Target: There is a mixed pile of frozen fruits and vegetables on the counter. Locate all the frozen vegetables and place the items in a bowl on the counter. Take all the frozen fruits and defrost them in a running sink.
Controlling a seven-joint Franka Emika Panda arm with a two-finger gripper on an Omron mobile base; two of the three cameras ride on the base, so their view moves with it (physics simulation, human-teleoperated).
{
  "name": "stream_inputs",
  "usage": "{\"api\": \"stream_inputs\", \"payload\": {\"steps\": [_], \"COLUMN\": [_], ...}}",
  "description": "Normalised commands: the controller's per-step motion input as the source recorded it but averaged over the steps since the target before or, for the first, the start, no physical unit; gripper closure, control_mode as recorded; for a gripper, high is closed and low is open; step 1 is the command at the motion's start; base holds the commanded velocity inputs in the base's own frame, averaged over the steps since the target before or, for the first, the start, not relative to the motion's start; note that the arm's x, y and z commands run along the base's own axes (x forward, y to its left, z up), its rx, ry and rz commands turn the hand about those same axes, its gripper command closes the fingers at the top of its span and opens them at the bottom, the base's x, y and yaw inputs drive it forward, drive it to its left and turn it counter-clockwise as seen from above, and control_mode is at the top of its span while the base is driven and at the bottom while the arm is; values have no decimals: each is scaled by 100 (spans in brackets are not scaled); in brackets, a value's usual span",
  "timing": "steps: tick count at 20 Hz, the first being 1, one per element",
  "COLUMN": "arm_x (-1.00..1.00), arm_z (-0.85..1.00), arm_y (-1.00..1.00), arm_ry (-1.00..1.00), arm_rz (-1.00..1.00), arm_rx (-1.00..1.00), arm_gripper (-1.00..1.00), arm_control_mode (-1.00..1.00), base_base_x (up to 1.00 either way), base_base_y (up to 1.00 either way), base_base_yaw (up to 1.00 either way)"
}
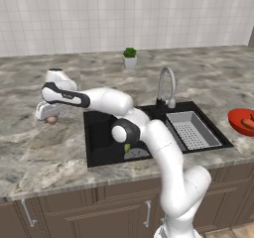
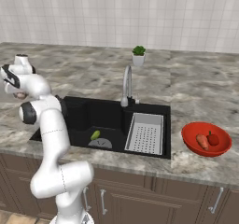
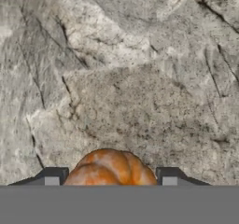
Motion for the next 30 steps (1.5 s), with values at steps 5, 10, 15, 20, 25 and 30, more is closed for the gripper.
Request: {"api": "stream_inputs", "payload": {"steps": [5,10,15,20,25,30], "arm_x": [-60,-67,-60,-28,-1,30], "arm_z": [23,-25,-40,-15,13,0], "arm_y": [-90,-100,-100,-100,-98,-65], "arm_ry": [-11,-7,-2,-3,-14,-18], "arm_rz": [0,0,0,-1,0,8], "arm_rx": [-5,0,0,6,15,11], "arm_gripper": [100,100,100,100,100,100], "arm_control_mode": [-100,-100,-100,-100,-100,-100], "base_base_x": [0,0,0,0,0,0], "base_base_y": [0,0,0,0,0,0], "base_base_yaw": [0,0,0,0,0,0]}}
